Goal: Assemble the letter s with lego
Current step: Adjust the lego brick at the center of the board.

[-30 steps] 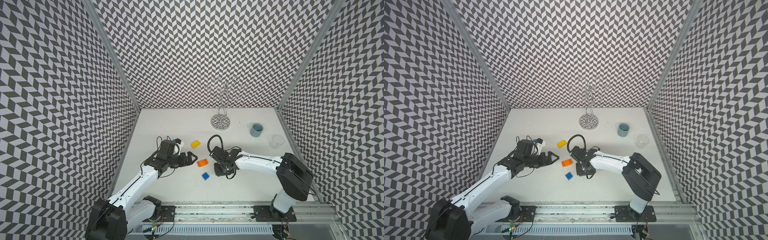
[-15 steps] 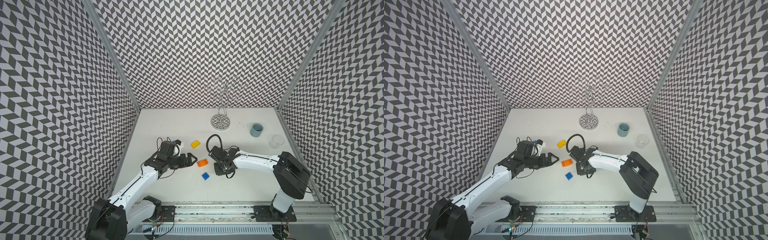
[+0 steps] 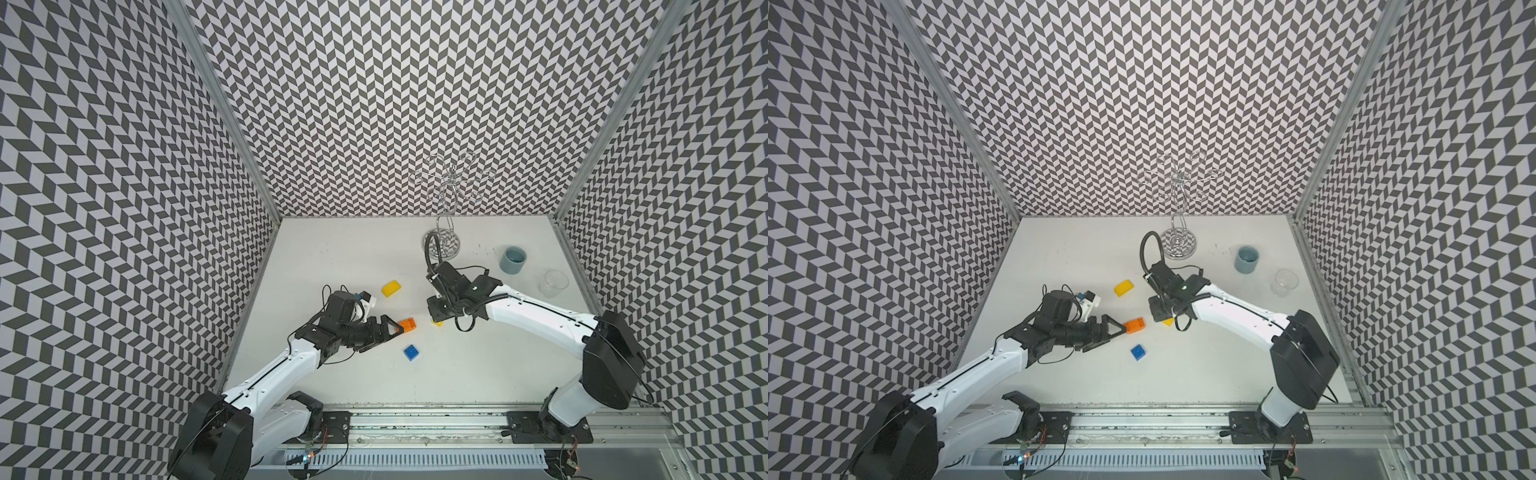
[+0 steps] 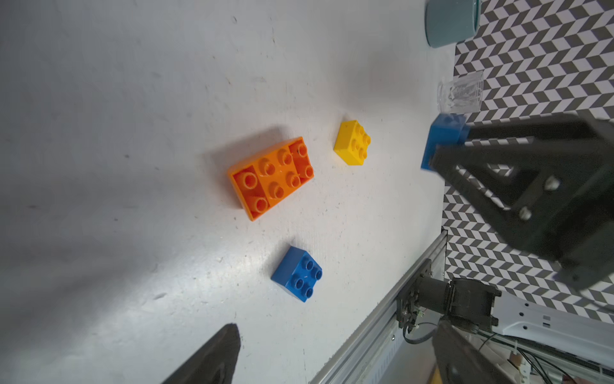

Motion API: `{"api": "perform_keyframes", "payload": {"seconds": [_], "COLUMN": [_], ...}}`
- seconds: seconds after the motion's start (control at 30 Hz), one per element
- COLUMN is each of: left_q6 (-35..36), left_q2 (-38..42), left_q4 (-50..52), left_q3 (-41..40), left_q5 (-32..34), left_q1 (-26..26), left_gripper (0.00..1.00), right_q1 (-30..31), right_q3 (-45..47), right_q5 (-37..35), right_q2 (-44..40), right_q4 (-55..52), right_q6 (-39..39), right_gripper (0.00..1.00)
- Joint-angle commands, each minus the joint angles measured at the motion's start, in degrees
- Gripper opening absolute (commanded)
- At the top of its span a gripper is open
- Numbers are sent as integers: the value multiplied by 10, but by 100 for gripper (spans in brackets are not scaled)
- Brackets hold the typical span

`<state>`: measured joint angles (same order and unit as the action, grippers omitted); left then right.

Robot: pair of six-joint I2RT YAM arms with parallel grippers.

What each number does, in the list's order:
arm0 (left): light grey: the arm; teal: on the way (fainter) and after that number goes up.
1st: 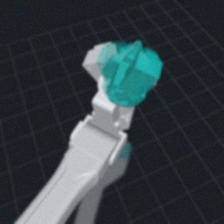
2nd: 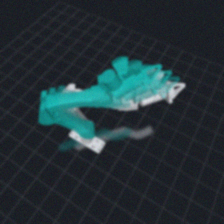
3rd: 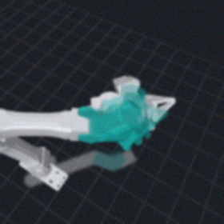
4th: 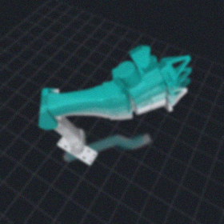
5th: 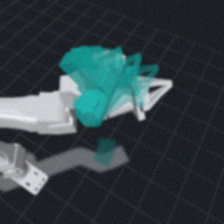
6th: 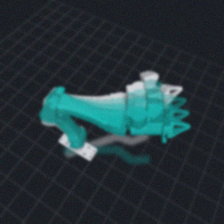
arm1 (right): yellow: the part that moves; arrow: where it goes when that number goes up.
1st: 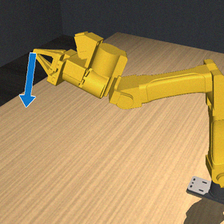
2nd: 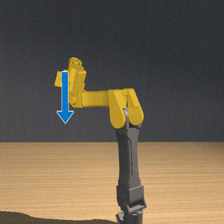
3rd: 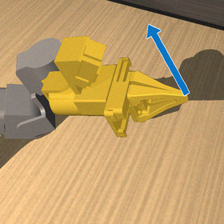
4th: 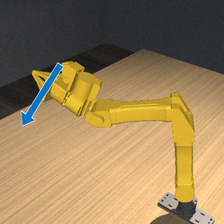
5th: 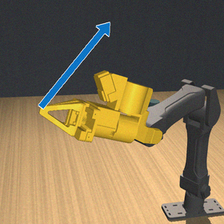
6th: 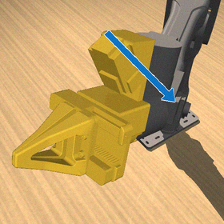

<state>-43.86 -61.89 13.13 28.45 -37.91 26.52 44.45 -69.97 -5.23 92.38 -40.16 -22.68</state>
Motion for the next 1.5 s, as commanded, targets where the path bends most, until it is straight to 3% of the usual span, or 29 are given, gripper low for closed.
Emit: {"api": "perform_keyframes", "payload": {"seconds": [0.0, 0.63, 1.07, 1.33, 1.47], "left_q6": [-50, -60, -29, 0, 20], "left_q2": [-17, -201, -277, -305, -306], "left_q4": [-68, -212, -221, -203, -174], "left_q3": [-5, 5, 44, 82, 108], "left_q5": [-23, -28, -29, -35, -50], "left_q1": [25, 47, 16, -19, -18], "left_gripper": [93, 94, 94, 94, 94], "right_q1": [-25, -34, -56, -57, -57], "right_q3": [-7, 9, 9, 11, 6], "right_q5": [24, 25, 49, 114, 192], "right_q2": [-20, -49, -65, -72, -55], "right_q4": [17, 17, 38, 77, 80], "right_q6": [28, 30, 54, 131, 220], "right_gripper": [29, 29, 33, 34, 34]}}
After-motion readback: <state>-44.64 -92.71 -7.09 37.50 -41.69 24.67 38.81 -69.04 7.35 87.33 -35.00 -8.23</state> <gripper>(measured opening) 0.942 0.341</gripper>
